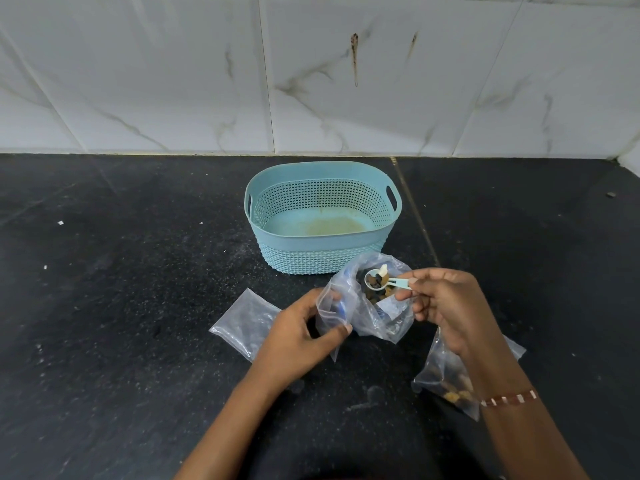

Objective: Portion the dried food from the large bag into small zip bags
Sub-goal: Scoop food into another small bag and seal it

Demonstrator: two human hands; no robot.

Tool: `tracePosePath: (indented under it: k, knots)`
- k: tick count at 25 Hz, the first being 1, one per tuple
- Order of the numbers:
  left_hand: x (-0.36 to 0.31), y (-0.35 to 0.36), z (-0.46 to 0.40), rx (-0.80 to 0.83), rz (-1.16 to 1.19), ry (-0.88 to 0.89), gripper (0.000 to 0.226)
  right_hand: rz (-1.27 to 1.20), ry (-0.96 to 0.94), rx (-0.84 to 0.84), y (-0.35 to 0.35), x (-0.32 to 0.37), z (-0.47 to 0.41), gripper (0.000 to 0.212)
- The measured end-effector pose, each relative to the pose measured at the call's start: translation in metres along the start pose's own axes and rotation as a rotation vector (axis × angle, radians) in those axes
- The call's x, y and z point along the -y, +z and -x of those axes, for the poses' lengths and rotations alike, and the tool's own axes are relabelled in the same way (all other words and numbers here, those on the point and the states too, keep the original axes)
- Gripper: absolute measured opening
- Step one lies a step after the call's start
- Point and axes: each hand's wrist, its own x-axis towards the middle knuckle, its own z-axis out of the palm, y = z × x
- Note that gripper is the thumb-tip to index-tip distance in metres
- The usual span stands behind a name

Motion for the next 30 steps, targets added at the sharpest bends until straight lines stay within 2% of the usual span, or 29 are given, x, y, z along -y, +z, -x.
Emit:
tracePosePath:
  k: [9, 14, 16, 19, 20, 21, 25, 27, 30]
  knots:
    - [0.0, 0.001, -0.001, 0.002, 0.017, 0.011, 0.03, -0.013, -0.016, -0.016, -0.002, -0.001, 0.001, 0.022]
    - [0.002, 0.0, -0.001, 0.004, 0.038, 0.003, 0.033, -0.026, -0.179, 0.037, 0.003, 0.009, 0.02, 0.022]
    - [0.002, 0.001, -0.002, 0.004, 0.032, 0.005, 0.034, 0.116, -0.376, 0.039, 0.013, 0.002, 0.031, 0.022]
    - [0.002, 0.001, -0.002, -0.006, 0.03, 0.018, 0.033, 0.693, -0.993, -0.062, 0.03, -0.021, 0.036, 0.029]
    - [0.002, 0.001, -0.001, -0.012, 0.033, 0.017, 0.034, 0.81, -1.167, -0.074, 0.031, -0.029, 0.035, 0.031]
    - [0.003, 0.001, -0.001, -0.02, 0.04, 0.014, 0.034, 0.851, -1.26, -0.086, 0.029, -0.032, 0.033, 0.031]
    - [0.003, 0.001, -0.001, -0.018, 0.049, 0.004, 0.038, 0.908, -1.348, -0.141, 0.028, -0.028, 0.03, 0.033]
    - [0.003, 0.002, -0.001, -0.011, 0.049, 0.003, 0.039, 0.94, -1.311, -0.084, 0.029, -0.027, 0.029, 0.034]
    - [0.003, 0.001, -0.001, -0.015, 0.068, -0.006, 0.039, 0.803, -1.211, -0.048, 0.026, -0.022, 0.033, 0.031]
